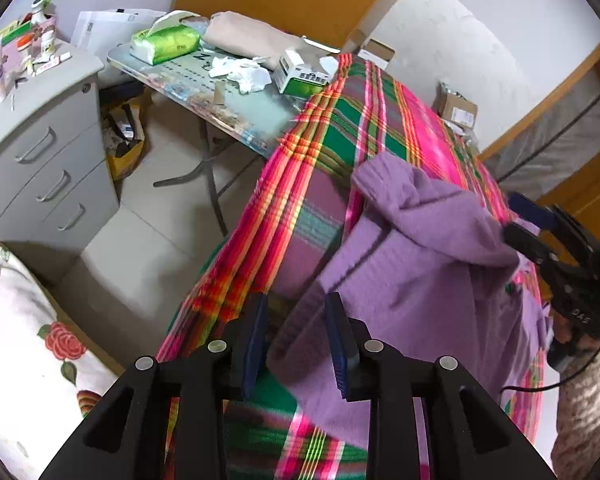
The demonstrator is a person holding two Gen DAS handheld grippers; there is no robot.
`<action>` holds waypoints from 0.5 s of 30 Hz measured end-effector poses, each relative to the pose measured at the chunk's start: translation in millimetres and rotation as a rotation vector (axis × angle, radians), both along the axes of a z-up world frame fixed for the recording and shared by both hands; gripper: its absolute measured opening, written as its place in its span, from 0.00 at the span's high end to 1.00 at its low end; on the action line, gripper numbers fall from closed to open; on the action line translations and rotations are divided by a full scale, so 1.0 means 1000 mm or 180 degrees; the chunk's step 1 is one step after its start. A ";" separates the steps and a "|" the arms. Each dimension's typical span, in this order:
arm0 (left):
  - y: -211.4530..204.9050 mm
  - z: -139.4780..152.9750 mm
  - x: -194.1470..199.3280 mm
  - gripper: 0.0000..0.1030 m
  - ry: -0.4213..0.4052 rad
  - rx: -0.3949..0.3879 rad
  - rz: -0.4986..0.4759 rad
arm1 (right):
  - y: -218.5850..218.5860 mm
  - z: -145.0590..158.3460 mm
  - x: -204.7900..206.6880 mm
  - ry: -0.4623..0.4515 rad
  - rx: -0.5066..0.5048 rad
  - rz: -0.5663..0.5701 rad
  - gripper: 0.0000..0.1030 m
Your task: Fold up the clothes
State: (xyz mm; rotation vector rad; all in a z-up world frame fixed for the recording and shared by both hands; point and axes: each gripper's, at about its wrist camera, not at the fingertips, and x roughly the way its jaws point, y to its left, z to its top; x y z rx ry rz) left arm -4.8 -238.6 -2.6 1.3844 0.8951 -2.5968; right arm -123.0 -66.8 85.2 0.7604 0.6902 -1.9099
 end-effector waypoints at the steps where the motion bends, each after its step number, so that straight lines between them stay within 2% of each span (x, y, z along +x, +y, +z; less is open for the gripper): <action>1: -0.001 -0.001 0.003 0.70 0.0020 0.0059 0.0008 | -0.008 -0.002 0.004 -0.0003 0.0030 0.0077 0.50; 7: 0.000 -0.002 0.025 0.70 0.0018 0.0201 0.0040 | -0.042 -0.017 0.021 0.0087 0.0267 0.0428 0.47; 11: 0.002 -0.003 0.029 0.68 0.0028 0.0259 0.0155 | -0.060 -0.032 0.024 0.0244 0.0487 0.0515 0.47; 13: 0.004 -0.004 0.028 0.68 0.0070 0.0251 0.0216 | -0.063 -0.035 0.020 0.0276 0.0538 0.0496 0.50; 15: 0.007 -0.003 0.027 0.68 0.0070 0.0207 0.0258 | -0.062 -0.034 0.014 0.0260 0.0524 0.0459 0.58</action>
